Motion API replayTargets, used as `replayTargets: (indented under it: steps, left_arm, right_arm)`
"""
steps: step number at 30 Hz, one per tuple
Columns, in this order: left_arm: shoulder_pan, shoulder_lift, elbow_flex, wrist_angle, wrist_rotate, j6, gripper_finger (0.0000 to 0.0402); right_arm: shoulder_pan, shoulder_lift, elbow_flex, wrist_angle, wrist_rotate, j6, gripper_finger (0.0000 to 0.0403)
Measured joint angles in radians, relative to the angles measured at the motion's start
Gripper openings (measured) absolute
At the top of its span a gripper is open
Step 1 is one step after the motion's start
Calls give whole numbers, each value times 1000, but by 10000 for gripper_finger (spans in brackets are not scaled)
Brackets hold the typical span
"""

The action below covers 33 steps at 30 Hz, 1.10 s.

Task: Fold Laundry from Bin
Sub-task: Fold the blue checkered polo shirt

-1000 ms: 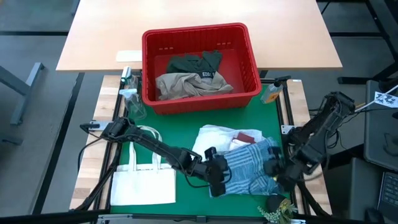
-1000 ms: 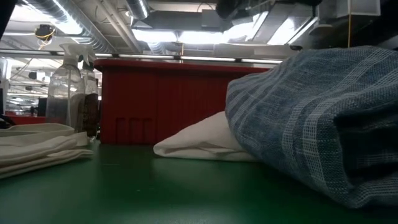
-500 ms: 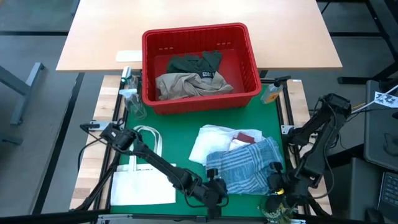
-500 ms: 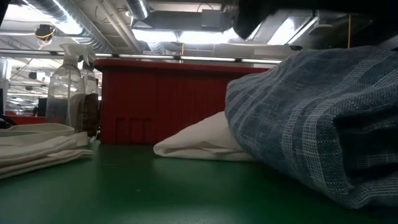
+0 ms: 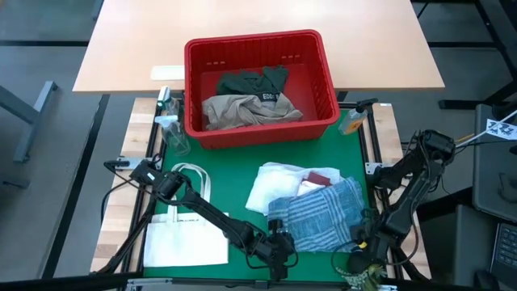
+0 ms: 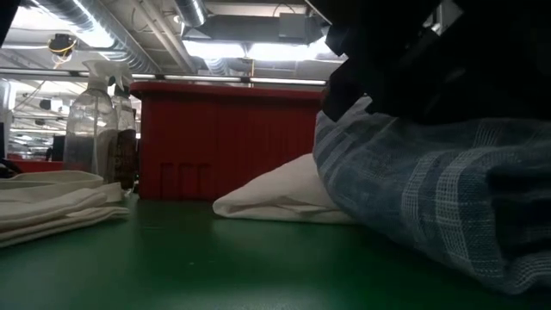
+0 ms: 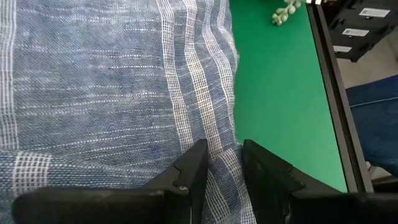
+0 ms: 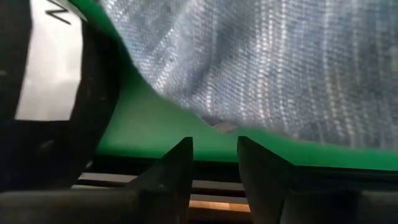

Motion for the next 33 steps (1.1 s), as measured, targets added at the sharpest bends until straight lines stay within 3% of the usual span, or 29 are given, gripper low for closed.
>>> replayTargets:
  steps: [9,19,33]
  left_arm:
    - [-1,-10,0,1,1,-2,96]
    - [0,-13,1,0,3,-1,96]
    - [0,-13,1,3,1,-1,96]
  right_arm:
    - [0,-7,70,-57,9,-44,127]
    - [1,-8,225,-261,176,-56,127]
    - [0,-8,217,-262,242,185,127]
